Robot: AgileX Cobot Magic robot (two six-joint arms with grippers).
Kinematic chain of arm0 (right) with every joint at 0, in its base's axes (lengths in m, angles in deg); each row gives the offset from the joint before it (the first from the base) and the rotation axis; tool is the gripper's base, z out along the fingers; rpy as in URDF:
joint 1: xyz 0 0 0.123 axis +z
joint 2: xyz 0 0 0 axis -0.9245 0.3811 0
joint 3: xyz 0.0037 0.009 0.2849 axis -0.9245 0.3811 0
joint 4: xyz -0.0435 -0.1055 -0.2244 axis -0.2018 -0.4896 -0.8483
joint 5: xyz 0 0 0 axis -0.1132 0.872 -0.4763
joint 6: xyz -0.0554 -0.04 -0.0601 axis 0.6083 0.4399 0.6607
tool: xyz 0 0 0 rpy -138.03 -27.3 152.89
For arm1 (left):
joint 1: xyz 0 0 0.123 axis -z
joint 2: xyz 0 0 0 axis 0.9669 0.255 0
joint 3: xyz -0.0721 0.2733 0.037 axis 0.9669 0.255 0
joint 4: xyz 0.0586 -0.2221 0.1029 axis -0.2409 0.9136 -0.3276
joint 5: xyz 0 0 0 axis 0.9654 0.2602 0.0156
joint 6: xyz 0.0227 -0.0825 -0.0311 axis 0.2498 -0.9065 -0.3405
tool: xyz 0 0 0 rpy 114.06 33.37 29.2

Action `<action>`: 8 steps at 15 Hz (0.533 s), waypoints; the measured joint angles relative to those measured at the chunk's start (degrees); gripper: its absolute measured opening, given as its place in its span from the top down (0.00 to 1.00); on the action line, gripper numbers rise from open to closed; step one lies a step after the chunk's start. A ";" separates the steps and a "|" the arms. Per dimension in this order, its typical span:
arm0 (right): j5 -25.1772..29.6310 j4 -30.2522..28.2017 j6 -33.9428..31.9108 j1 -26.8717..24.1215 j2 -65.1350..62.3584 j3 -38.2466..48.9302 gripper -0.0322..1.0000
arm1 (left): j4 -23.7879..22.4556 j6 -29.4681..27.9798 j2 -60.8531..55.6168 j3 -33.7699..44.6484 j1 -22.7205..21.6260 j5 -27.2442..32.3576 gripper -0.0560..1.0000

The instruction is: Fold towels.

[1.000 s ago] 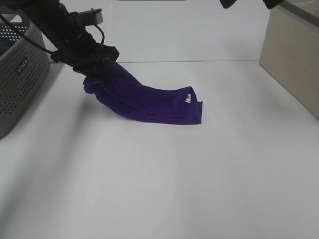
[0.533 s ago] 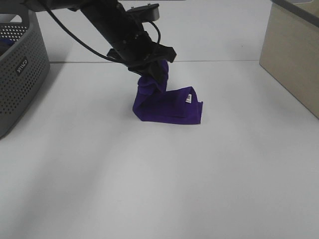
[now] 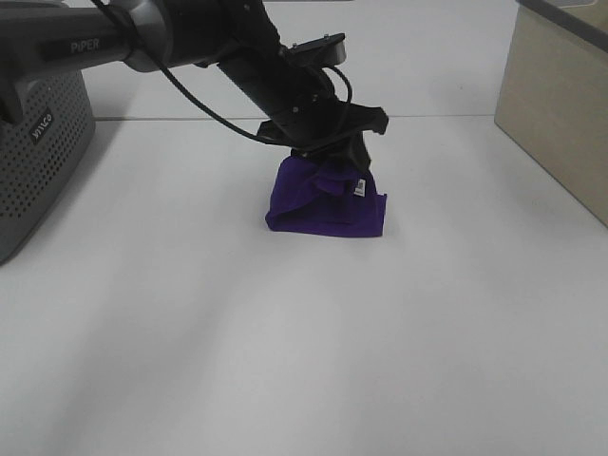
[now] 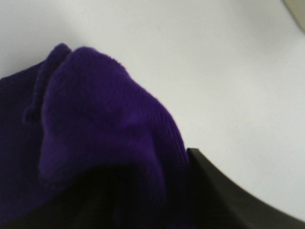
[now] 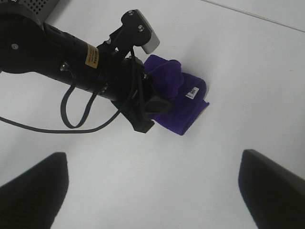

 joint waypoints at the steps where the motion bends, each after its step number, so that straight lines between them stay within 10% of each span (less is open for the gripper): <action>1: 0.00 0.00 0.00 0.00 0.00 0.00 0.06 | 2.06 0.00 0.06 0.00 0.52 -1.95 0.45; 8: 0.00 0.00 0.34 0.00 0.00 0.00 0.06 | 4.18 2.01 0.06 -0.11 0.97 0.11 0.32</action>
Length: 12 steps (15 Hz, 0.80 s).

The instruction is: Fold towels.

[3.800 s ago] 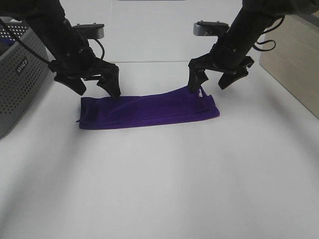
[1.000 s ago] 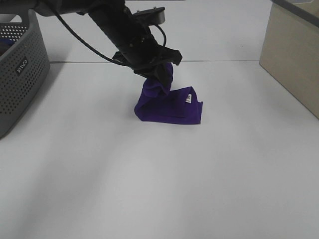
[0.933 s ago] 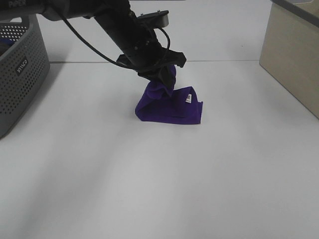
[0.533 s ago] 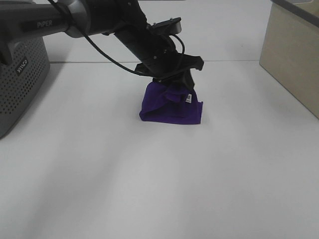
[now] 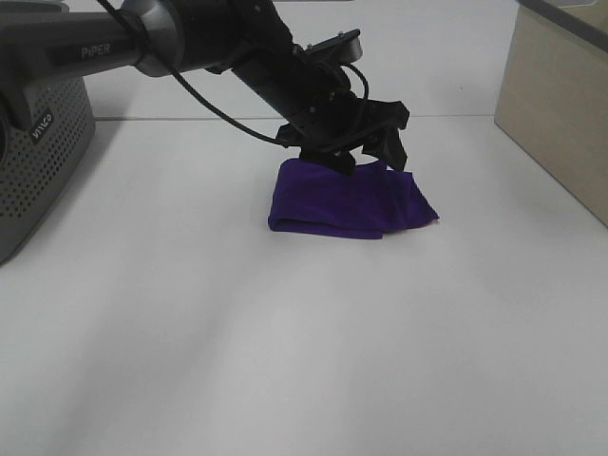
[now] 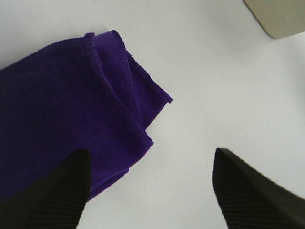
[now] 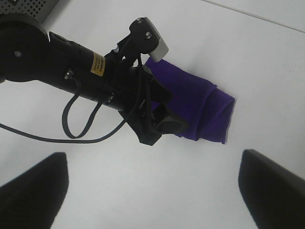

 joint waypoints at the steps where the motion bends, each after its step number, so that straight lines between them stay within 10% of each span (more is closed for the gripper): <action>1: 0.00 0.00 0.06 0.00 0.00 0.00 0.06 | -0.97 0.92 -0.29 -0.17 0.00 0.06 0.32; 7: 0.00 -2.35 0.00 0.00 0.00 0.00 0.06 | -30.88 -6.13 -9.28 -8.31 -5.39 19.02 0.26; 12: 0.06 -14.73 -5.44 0.00 0.00 0.00 0.06 | -34.78 -9.45 -15.81 -10.54 -14.95 22.80 0.25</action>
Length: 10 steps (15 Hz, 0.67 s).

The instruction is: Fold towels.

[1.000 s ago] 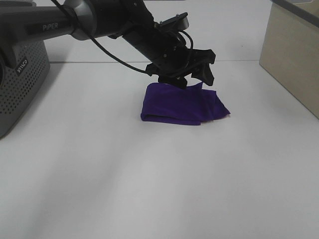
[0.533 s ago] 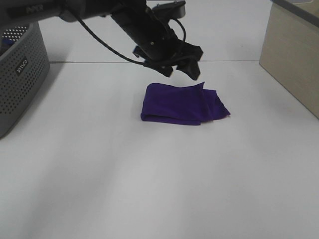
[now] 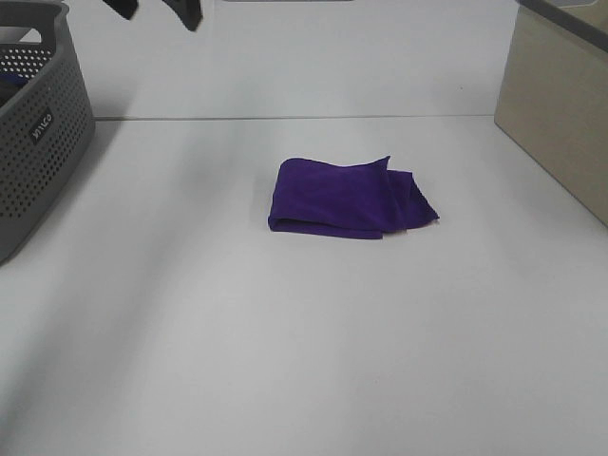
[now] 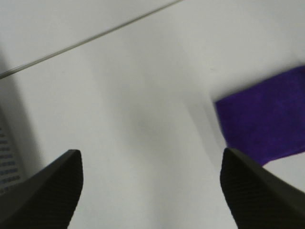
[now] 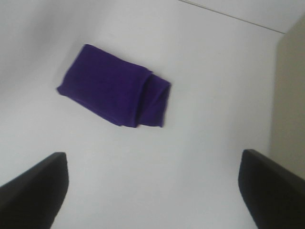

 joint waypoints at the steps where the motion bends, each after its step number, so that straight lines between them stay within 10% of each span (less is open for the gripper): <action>1: 0.00 -2.81 -0.92 -0.52 0.00 0.00 0.06 | -0.11 -0.46 -1.89 0.00 -2.69 0.06 0.25; 6: -0.46 6.88 -1.55 -18.74 -1.43 1.78 0.06 | -0.97 0.63 -22.80 19.88 -15.76 0.00 0.25; 10: -0.52 7.62 -0.40 -19.31 -21.49 21.66 0.06 | -1.32 1.20 -51.62 49.16 -19.88 -0.86 0.25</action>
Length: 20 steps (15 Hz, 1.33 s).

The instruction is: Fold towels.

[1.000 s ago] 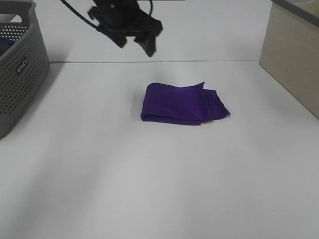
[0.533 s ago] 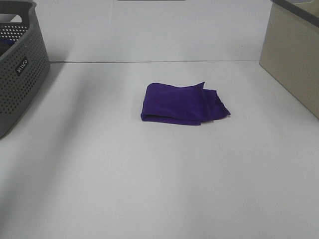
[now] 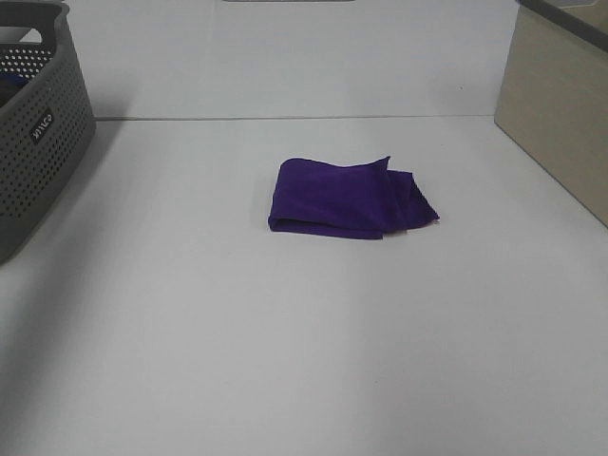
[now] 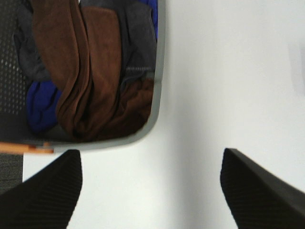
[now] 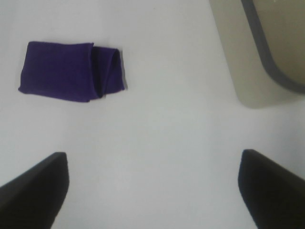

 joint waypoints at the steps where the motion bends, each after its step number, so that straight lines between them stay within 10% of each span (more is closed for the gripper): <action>1: 0.00 -0.29 0.34 0.00 -3.61 2.81 0.06 | 0.00 0.00 -4.24 2.98 0.00 -0.29 0.25; 5: -2.52 -4.24 3.27 0.00 -35.07 24.12 0.06 | -2.29 0.00 -41.88 30.37 -0.06 -3.44 0.25; 10: -8.08 -4.30 5.96 0.00 -54.14 38.50 0.06 | -3.44 0.23 -64.29 42.57 -0.06 -0.29 0.25; 20: -7.10 -6.93 6.30 3.61 -69.90 49.50 0.06 | 2.52 3.27 -73.22 53.46 -0.06 -8.08 0.25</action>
